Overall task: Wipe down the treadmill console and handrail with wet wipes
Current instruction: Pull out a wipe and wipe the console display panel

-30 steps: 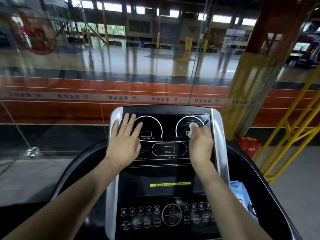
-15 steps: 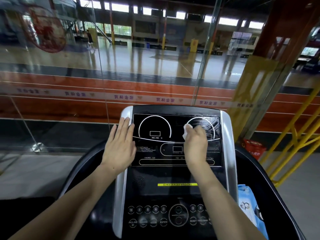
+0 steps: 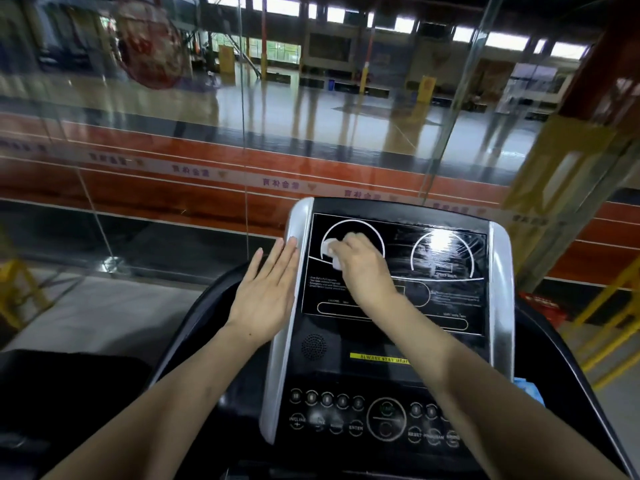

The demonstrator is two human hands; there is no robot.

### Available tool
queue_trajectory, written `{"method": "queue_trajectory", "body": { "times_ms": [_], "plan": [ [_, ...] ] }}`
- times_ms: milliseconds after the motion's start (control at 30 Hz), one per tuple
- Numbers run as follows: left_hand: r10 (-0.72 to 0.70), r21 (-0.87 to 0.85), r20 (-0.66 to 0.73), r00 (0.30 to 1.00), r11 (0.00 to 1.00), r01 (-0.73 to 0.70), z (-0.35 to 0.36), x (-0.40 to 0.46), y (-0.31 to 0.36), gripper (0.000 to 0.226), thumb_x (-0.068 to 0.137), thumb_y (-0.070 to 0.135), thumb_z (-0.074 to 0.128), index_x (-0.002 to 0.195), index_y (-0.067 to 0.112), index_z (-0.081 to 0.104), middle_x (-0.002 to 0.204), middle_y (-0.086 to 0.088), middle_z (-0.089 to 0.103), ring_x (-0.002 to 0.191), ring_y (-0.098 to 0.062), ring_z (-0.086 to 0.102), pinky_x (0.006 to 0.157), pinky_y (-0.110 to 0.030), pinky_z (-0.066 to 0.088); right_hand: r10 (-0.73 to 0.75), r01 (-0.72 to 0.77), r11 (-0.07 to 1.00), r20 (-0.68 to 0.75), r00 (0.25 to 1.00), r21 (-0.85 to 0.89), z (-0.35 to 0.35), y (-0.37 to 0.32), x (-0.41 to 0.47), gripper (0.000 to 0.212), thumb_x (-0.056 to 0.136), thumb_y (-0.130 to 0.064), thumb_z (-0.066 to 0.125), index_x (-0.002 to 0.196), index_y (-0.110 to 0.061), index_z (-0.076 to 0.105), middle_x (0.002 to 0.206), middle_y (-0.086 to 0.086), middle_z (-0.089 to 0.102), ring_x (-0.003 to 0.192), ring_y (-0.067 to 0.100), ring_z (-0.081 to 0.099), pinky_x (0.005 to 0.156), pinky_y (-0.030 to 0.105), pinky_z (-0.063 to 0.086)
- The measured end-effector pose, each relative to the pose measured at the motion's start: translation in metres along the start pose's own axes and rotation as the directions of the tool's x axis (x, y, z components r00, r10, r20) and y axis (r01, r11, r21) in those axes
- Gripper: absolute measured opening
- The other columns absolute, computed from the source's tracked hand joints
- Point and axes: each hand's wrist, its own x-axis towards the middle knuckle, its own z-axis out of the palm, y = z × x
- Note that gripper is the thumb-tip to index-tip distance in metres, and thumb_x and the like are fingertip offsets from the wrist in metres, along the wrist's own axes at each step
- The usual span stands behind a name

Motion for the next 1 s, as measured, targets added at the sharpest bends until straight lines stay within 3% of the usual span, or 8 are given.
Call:
{"method": "queue_trajectory", "body": {
  "times_ms": [133, 233, 333, 433, 567, 667, 867, 1000],
  "plan": [
    [-0.007, 0.032, 0.008, 1.0, 0.999, 0.007, 0.002, -0.007, -0.003, 0.064, 0.105, 0.031, 0.016, 0.165, 0.009, 0.013, 0.175, -0.007, 0.003, 0.162, -0.026, 0.003, 0.13, -0.052, 0.009, -0.029, 0.029, 1.0, -0.005, 1.0, 0.003, 0.009, -0.014, 0.004, 0.039, 0.07, 0.018, 0.071, 0.1, -0.008, 0.072, 0.081, 0.003, 0.051, 0.078, 0.022, 0.045, 0.057, 0.035, 0.043],
    [-0.019, 0.033, 0.016, 1.0, 0.999, 0.018, 0.005, -0.008, -0.004, 0.064, 0.107, 0.032, 0.018, 0.166, 0.01, 0.007, 0.174, -0.005, -0.008, 0.162, -0.026, -0.003, 0.13, -0.052, 0.005, -0.218, 0.218, 0.973, -0.003, 0.976, 0.078, 0.016, -0.028, -0.044, 0.025, 0.093, 0.007, 0.056, 0.108, -0.004, 0.073, 0.089, 0.007, 0.058, 0.081, 0.024, 0.05, 0.072, 0.034, 0.047],
    [-0.03, 0.01, 0.042, 0.999, 1.0, 0.03, 0.007, -0.009, -0.003, 0.067, 0.109, 0.03, 0.027, 0.166, 0.011, -0.003, 0.173, -0.004, -0.017, 0.161, -0.025, -0.011, 0.13, -0.052, 0.001, -0.314, 0.303, 0.943, 0.067, 0.947, 0.14, 0.018, -0.032, -0.078, 0.037, 0.112, -0.01, 0.035, 0.11, -0.004, 0.072, 0.093, 0.005, 0.062, 0.081, 0.022, 0.052, 0.075, 0.032, 0.05],
    [-0.049, -0.013, 0.031, 0.998, 0.999, 0.049, 0.008, -0.009, -0.003, 0.068, 0.11, 0.03, 0.033, 0.166, 0.012, -0.001, 0.174, -0.002, -0.013, 0.161, -0.024, -0.008, 0.13, -0.052, 0.003, -0.344, 0.333, 0.937, 0.11, 0.932, 0.107, 0.01, -0.027, -0.057, 0.024, 0.102, -0.005, 0.049, 0.103, -0.009, 0.072, 0.09, 0.005, 0.058, 0.081, 0.023, 0.053, 0.073, 0.034, 0.049],
    [-0.056, -0.019, 0.037, 0.998, 0.998, 0.057, 0.005, -0.01, -0.001, 0.062, 0.11, 0.032, 0.017, 0.166, 0.014, -0.003, 0.174, 0.0, -0.013, 0.161, -0.023, -0.008, 0.13, -0.053, 0.004, -0.042, 0.04, 0.998, 0.032, 0.999, 0.055, 0.005, -0.007, 0.006, 0.028, 0.083, 0.011, 0.073, 0.105, -0.007, 0.075, 0.084, 0.009, 0.056, 0.078, 0.027, 0.052, 0.063, 0.039, 0.05],
    [-0.054, -0.022, 0.045, 0.998, 0.998, 0.055, 0.004, -0.01, -0.001, 0.061, 0.11, 0.034, 0.011, 0.166, 0.015, -0.004, 0.174, 0.0, -0.014, 0.161, -0.024, -0.008, 0.13, -0.053, 0.004, -0.109, 0.107, 0.993, 0.035, 0.993, 0.041, 0.012, -0.012, -0.009, 0.041, 0.074, 0.019, 0.074, 0.105, -0.007, 0.074, 0.082, 0.004, 0.053, 0.076, 0.024, 0.048, 0.059, 0.036, 0.049],
    [-0.034, -0.01, 0.05, 0.998, 0.999, 0.035, 0.001, -0.008, 0.002, 0.063, 0.111, 0.029, 0.023, 0.165, 0.009, -0.002, 0.174, -0.006, -0.012, 0.161, -0.026, -0.014, 0.13, -0.052, 0.002, -0.38, 0.367, 0.922, 0.111, 0.918, 0.124, 0.007, -0.022, -0.079, 0.031, 0.091, 0.006, 0.058, 0.113, -0.011, 0.071, 0.097, 0.0, 0.059, 0.084, 0.024, 0.054, 0.078, 0.032, 0.051],
    [0.037, -0.054, 0.03, 0.999, 0.998, -0.036, -0.005, -0.003, 0.006, 0.062, 0.105, 0.028, 0.015, 0.165, 0.01, 0.016, 0.174, -0.006, 0.005, 0.161, -0.024, -0.005, 0.131, -0.048, 0.004, -0.201, 0.2, 0.979, 0.033, 0.979, 0.029, -0.002, 0.012, -0.027, 0.037, 0.082, 0.013, 0.073, 0.111, -0.01, 0.073, 0.085, 0.004, 0.055, 0.076, 0.027, 0.051, 0.061, 0.039, 0.05]
  ]
}}
